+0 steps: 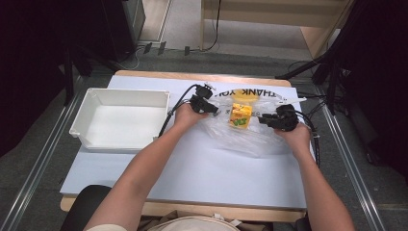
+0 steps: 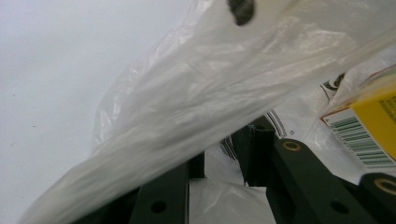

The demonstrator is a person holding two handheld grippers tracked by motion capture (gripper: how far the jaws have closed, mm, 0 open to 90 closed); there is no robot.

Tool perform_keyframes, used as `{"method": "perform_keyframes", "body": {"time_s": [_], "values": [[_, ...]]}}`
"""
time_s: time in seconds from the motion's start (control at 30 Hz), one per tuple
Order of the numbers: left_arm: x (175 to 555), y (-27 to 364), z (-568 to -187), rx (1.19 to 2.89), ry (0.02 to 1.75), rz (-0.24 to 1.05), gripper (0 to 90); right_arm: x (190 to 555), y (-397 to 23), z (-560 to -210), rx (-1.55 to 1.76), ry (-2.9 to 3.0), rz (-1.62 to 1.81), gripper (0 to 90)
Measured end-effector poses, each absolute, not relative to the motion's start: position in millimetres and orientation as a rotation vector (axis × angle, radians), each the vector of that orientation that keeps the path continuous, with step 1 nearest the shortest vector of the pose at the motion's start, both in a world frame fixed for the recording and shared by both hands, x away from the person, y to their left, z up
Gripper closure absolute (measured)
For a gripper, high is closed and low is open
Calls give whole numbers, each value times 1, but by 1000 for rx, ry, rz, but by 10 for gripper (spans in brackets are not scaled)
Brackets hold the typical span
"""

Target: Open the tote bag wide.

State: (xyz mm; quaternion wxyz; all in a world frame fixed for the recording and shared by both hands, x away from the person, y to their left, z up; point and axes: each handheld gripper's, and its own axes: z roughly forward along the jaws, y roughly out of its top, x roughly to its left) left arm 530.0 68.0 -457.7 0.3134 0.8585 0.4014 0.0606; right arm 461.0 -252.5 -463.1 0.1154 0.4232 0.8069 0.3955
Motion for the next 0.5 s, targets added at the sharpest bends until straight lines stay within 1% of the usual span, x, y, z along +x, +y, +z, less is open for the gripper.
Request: {"method": "perform_keyframes", "body": {"time_s": [0.1, 0.23, 0.3, 0.4, 0.5], "values": [[532, 72, -458, 2240, 1102, 173, 789, 459, -257, -465, 1254, 2340, 1131, 750], [533, 73, -458, 2235, 1135, 191, 831, 457, -260, -469, 1260, 2341, 1136, 753], [534, 74, -458, 2230, 1153, 194, 833, 456, -261, -470, 1270, 2336, 1167, 751], [535, 77, -458, 2212, 1156, 158, 810, 454, -271, -468, 1298, 2278, 1383, 742], [534, 74, -457, 2232, 1134, 165, 789, 454, -273, -462, 1301, 2274, 1411, 735]]}}
